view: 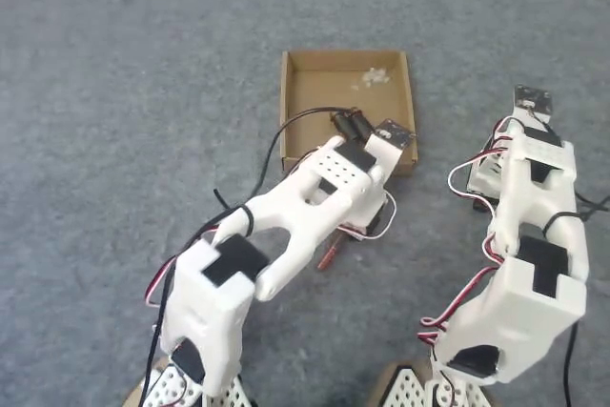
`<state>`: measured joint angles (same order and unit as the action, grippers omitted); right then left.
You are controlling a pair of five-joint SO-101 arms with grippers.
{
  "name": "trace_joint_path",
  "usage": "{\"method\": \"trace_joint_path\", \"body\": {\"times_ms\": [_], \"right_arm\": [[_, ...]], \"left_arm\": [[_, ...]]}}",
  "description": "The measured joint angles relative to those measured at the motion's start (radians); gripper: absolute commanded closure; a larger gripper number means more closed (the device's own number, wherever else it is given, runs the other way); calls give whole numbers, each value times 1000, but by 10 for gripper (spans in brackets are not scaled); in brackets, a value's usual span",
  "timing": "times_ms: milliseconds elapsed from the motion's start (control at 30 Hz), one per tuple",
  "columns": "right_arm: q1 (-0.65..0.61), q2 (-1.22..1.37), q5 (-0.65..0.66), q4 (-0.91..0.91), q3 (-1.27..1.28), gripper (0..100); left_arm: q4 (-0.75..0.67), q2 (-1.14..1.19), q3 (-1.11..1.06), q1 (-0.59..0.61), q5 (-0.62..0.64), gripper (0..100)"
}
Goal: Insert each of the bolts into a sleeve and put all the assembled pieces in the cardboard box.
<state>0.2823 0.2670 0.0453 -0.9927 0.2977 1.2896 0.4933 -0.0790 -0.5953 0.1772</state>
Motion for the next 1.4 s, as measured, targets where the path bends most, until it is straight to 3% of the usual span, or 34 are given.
{"method": "trace_joint_path", "body": {"times_ms": [133,533,800,1000,1400], "right_arm": [[0,0,0,0,0,993],[0,0,0,0,0,993],[0,0,0,0,0,993],[0,0,0,0,0,993],[0,0,0,0,0,993]], "left_arm": [[18,25,38,-2,-40,996],[9,15,25,-29,-106,989],[-167,-204,-233,-28,-106,988],[-216,-462,-394,-23,-106,988],[-316,-703,-488,259,-61,988]]}}
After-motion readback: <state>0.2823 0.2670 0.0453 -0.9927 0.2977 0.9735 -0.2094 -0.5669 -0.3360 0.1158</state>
